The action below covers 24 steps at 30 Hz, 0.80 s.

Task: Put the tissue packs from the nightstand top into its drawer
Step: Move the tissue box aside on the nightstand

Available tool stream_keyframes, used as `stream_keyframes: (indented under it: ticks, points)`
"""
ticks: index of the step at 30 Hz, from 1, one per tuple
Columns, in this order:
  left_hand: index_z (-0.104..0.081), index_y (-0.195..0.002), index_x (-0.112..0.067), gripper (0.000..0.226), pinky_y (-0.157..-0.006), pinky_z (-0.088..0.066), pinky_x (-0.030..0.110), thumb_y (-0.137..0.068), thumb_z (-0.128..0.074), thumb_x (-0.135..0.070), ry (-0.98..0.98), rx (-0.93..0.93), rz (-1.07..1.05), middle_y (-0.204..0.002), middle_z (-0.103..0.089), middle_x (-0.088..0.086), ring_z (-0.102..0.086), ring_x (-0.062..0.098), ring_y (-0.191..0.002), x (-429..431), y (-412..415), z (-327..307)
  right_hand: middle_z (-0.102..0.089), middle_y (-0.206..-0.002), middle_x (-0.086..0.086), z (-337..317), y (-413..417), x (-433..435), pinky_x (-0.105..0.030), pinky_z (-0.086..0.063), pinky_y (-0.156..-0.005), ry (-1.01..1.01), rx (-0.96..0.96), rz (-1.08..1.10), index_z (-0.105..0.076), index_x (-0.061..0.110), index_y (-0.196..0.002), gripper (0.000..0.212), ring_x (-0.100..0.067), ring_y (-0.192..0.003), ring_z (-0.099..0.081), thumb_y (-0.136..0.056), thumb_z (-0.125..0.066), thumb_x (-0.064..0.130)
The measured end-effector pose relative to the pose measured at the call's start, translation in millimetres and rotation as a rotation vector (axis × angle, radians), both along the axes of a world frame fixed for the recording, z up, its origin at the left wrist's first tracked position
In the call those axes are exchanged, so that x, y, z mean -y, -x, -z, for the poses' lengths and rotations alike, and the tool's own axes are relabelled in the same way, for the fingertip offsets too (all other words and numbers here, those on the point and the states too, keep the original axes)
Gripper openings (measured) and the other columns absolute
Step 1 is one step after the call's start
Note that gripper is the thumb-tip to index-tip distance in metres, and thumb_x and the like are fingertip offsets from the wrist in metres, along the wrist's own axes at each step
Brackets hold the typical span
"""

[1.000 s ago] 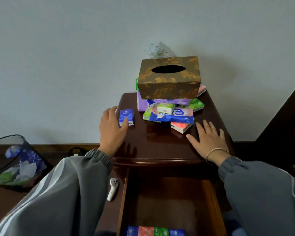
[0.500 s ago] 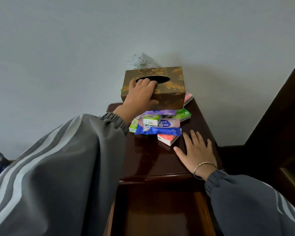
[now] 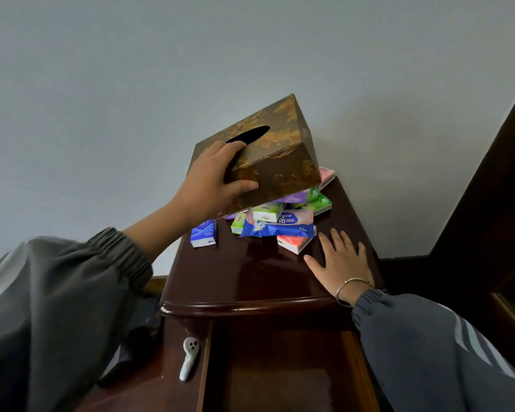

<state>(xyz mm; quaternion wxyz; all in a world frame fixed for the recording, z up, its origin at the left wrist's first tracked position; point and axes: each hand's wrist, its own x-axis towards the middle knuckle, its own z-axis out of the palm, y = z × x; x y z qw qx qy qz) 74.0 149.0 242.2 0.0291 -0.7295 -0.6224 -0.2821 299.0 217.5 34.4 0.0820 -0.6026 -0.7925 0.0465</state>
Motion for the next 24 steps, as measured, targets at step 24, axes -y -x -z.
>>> stream_keyframes:
  ticks: [24]
  points:
    - [-0.029, -0.147, -0.03, 0.069, -0.12, -0.009, 0.042, -0.087, -0.056, -0.053, 0.335, -0.351, -0.09, -0.143, -0.039, -0.009, -0.031, 0.014, -0.137, 123.5, 63.6, 123.2, -0.055, -0.128, -0.01, -13.4, -9.2, 9.6, -0.039, -0.042, -0.097, -0.24, -0.408, -0.142, -0.053, 0.01, -0.125, 0.048, -0.028, -0.119, -0.052, -0.084, -0.065, 0.032]
